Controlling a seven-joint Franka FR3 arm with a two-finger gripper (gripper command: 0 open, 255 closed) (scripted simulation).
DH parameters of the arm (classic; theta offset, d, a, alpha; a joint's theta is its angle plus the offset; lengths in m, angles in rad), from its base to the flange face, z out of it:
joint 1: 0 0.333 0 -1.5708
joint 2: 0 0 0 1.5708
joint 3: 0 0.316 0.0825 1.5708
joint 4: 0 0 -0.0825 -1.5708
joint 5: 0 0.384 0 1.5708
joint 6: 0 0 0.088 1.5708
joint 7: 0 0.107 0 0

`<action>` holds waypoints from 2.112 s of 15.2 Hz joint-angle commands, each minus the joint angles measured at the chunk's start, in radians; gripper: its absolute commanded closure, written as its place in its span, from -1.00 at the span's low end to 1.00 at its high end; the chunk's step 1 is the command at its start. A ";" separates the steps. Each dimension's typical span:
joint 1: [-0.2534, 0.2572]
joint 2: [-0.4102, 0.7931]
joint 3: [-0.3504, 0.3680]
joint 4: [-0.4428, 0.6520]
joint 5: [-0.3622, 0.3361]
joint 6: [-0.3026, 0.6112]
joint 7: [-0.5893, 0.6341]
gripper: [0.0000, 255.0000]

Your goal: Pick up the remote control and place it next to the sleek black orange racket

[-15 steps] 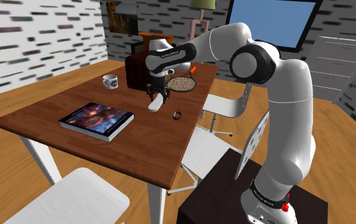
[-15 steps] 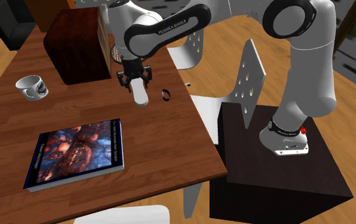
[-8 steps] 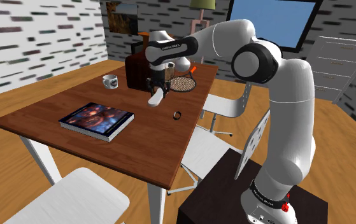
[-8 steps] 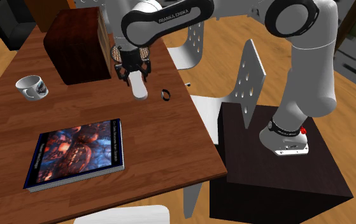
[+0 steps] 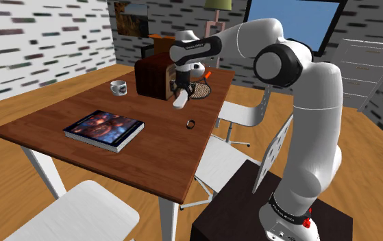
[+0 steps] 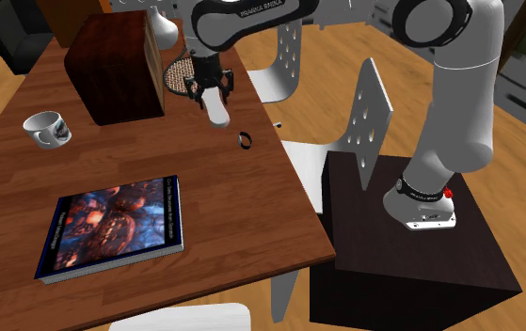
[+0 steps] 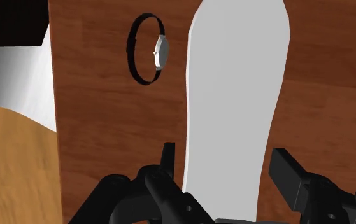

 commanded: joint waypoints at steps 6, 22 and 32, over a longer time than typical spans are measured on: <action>-0.102 0.019 -0.044 0.029 0.016 -0.007 -0.149 1.00; -0.314 0.186 -0.113 0.260 0.060 -0.069 -0.427 1.00; -0.312 0.206 -0.111 0.157 0.063 0.054 -0.428 1.00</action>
